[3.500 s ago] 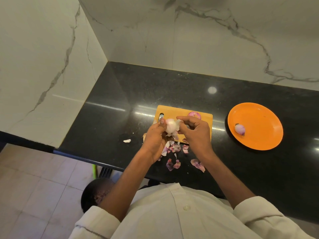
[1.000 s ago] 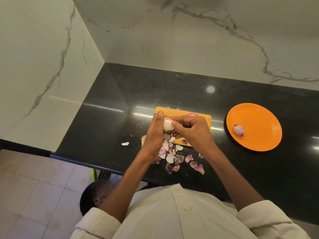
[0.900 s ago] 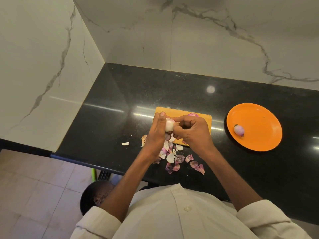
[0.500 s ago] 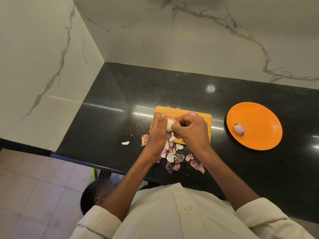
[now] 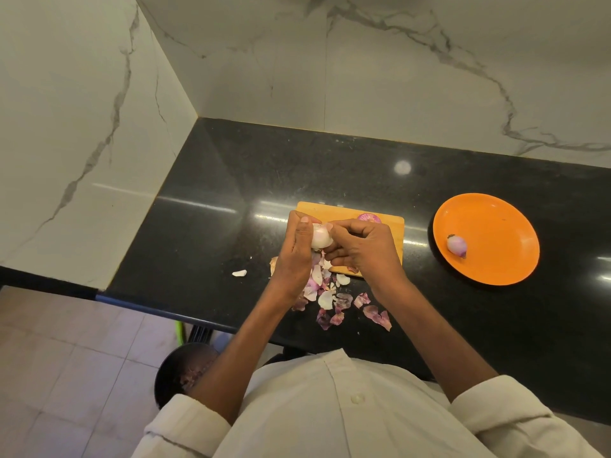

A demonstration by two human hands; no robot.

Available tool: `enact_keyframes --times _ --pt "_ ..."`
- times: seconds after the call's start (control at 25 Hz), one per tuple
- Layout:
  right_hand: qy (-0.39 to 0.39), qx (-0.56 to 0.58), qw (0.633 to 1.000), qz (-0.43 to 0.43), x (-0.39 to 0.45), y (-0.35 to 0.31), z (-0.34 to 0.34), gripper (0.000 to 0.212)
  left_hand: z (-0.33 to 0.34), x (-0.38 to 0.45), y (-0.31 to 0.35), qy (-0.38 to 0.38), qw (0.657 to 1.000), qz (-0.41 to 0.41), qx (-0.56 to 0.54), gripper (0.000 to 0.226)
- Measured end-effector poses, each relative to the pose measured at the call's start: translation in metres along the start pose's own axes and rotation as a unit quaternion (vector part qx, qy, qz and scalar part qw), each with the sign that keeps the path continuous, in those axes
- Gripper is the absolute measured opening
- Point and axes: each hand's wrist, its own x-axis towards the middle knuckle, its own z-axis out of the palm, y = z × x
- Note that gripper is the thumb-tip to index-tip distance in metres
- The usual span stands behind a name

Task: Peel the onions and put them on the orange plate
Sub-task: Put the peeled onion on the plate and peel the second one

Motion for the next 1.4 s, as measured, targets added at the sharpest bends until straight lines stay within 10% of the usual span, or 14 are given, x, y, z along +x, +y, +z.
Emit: enact_keyframes --times 0.52,0.76,1.04,1.4 --pt "0.08 0.051 0.995 -0.014 0.003 -0.006 0.002 0.013 0.005 0.001 0.008 0.011 0.999 -0.018 -0.05 0.041" --pt "0.084 -0.128 0.981 -0.119 0.005 0.005 -0.005 0.016 0.0 0.001 0.014 -0.021 0.984 -0.069 -0.164 0.029" --pt "0.004 0.326 0.926 0.192 0.003 0.011 -0.008 0.006 -0.003 0.002 -0.005 0.048 0.941 -0.144 -0.303 0.042" --pt "0.025 -0.029 0.997 0.06 0.009 0.038 0.0 0.023 -0.008 -0.001 -0.019 0.088 0.943 -0.178 -0.267 0.029"
